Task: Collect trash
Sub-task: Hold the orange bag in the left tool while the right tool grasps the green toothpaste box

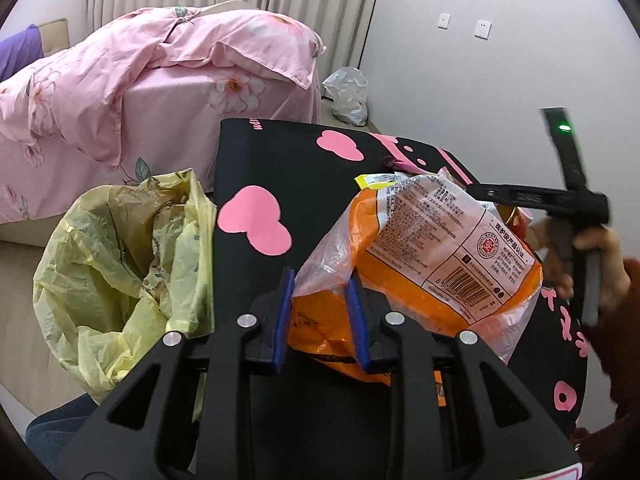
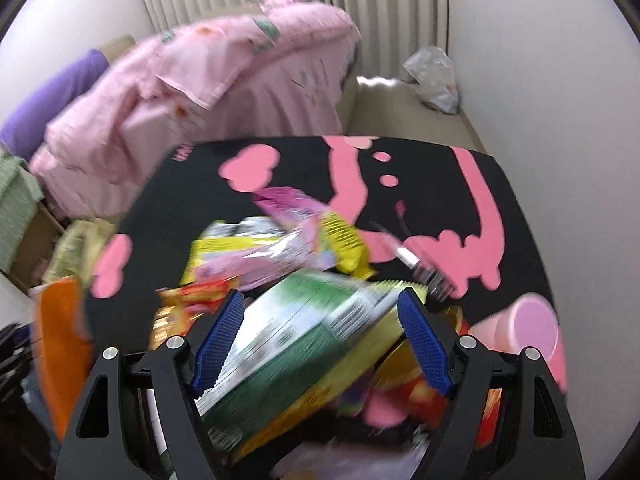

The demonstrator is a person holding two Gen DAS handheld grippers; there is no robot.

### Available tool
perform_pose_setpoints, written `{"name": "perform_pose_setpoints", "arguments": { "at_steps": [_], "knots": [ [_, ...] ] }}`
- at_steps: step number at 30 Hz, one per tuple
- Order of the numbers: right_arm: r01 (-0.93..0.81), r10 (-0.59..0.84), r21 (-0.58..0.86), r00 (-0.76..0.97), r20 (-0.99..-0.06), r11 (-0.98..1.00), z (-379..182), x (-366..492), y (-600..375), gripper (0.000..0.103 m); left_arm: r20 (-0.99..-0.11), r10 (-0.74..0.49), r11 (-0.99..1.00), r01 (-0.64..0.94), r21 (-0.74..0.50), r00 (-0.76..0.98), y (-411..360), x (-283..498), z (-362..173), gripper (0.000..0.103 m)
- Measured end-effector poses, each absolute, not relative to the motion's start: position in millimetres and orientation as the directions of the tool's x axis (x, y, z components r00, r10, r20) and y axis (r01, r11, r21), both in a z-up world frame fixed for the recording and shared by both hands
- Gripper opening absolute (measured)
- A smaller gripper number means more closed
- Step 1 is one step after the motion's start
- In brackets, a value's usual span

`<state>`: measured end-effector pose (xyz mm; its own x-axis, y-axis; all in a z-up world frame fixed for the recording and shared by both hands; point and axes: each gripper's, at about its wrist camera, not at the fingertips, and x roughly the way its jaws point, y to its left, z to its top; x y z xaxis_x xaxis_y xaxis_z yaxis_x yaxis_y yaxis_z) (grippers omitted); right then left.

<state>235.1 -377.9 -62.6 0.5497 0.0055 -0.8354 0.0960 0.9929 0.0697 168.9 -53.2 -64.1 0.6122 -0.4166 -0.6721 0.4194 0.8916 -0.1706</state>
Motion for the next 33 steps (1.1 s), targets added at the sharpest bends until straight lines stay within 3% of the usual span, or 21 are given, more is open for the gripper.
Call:
{"name": "perform_pose_setpoints", "arguments": {
  "at_steps": [5,9,11,14,25,29,33],
  "knots": [
    [0.088,0.072,0.134,0.507,-0.859,0.987,-70.5,228.7,-386.1,0.075,-0.662,-0.425,0.893,0.408,-0.192,0.617,-43.4,166.7,-65.7,0.025],
    [-0.017,0.063,0.065,0.555,-0.829,0.998,-67.3,195.8,-352.1,0.073,-0.665,-0.423,0.893,0.408,-0.19,0.615,-42.7,166.8,-69.4,0.025],
    [-0.037,0.086,0.079,0.566,-0.82,0.996,-64.1,182.8,-344.5,0.063,-0.67,-0.42,0.894,0.406,-0.189,0.612,-41.5,166.0,-71.0,0.025],
    [-0.058,0.163,0.157,0.553,-0.817,0.986,-62.4,176.9,-344.8,0.061,-0.668,-0.42,0.895,0.402,-0.192,0.614,-39.3,163.7,-70.3,0.025],
    [0.057,0.195,0.252,0.479,-0.856,0.966,-81.0,239.1,-376.7,0.061,-0.673,-0.411,0.901,0.388,-0.196,0.615,-38.3,162.7,-70.1,0.025],
    [-0.026,0.274,0.308,0.532,-0.801,0.951,-64.1,226.5,-368.4,0.04,-0.67,-0.403,0.905,0.38,-0.191,0.623,-34.6,163.0,-66.6,0.025],
    [-0.116,0.26,0.24,0.616,-0.743,0.964,-32.8,197.0,-352.6,0.036,-0.651,-0.403,0.907,0.375,-0.191,0.643,-32.6,162.3,-57.2,0.025]
  ]
}}
